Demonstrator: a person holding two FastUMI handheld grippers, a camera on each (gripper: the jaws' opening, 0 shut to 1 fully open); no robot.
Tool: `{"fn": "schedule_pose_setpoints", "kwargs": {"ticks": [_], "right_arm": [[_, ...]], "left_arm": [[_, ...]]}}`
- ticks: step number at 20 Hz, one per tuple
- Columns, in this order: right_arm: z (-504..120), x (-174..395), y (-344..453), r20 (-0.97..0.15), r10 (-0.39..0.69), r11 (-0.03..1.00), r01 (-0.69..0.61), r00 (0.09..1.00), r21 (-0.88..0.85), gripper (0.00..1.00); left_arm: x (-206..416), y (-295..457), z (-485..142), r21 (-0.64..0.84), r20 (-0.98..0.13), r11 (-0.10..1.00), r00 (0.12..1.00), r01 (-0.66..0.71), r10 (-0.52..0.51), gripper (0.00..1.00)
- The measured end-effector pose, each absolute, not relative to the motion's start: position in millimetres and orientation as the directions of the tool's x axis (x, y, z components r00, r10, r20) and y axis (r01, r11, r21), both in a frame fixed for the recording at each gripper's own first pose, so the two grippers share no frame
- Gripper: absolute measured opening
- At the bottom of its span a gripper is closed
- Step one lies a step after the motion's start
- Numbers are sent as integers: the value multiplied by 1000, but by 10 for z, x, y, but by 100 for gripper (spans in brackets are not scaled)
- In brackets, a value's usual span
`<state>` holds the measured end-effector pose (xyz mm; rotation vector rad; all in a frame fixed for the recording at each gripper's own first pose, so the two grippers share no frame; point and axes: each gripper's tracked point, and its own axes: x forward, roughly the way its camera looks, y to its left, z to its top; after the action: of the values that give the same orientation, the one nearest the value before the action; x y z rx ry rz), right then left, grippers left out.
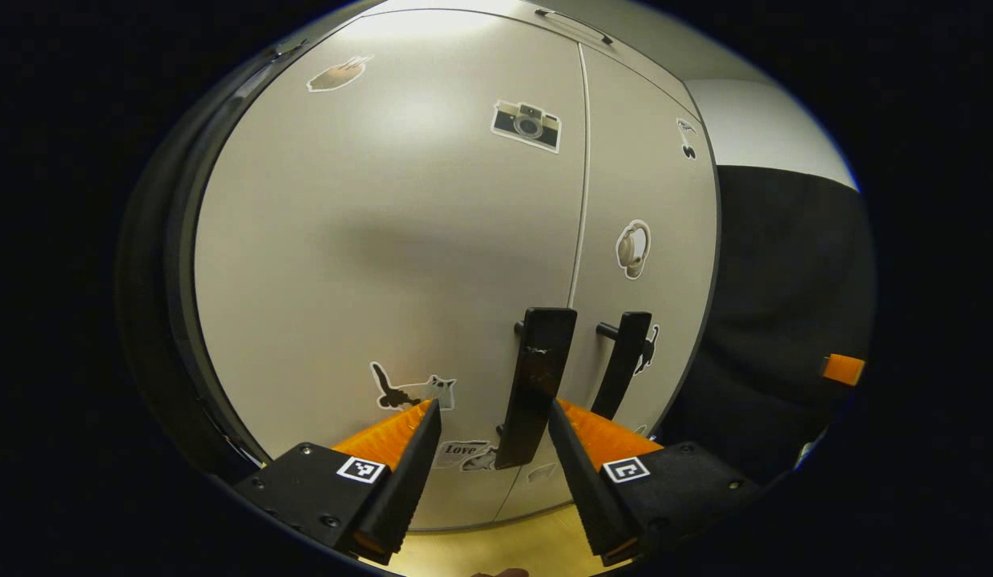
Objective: Grab one shoe with the right hand and put it into the shoe cabinet, grab the other shoe with the left hand and put it into the shoe cabinet; then close the right door with the right hand and the left door with the left hand.
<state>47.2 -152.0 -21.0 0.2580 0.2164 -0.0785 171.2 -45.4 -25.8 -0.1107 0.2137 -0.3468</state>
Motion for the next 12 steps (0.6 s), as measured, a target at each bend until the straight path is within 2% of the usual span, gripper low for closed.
{"fn": "schedule_pose_setpoints", "kwargs": {"ticks": [5,6,7,8,10,11,12], "right_arm": [[-181,519,-1372,-215,-6,966,62,977,253,92],[-164,542,-1334,-211,4,966,51,977,253,87],[-154,551,-1294,-208,14,967,39,978,251,87],[-142,567,-1249,-204,24,968,28,979,248,91],[-97,606,-1149,-193,40,972,7,980,235,91],[-72,623,-1078,-186,51,973,-7,981,230,86],[-47,641,-1010,-179,63,974,-21,982,226,86]], "left_arm": [[1501,-250,-97,-110,-166,949,936,294,-309,80],[1435,-202,-51,-107,-162,952,940,285,-300,80],[1369,-151,-13,-105,-158,956,944,275,-289,80],[1294,-98,41,-103,-152,959,948,265,-278,80],[1139,30,160,-97,-136,966,959,239,-250,80],[1052,102,224,-92,-128,971,964,223,-233,80],[968,168,292,-86,-117,974,969,208,-217,80]]}}
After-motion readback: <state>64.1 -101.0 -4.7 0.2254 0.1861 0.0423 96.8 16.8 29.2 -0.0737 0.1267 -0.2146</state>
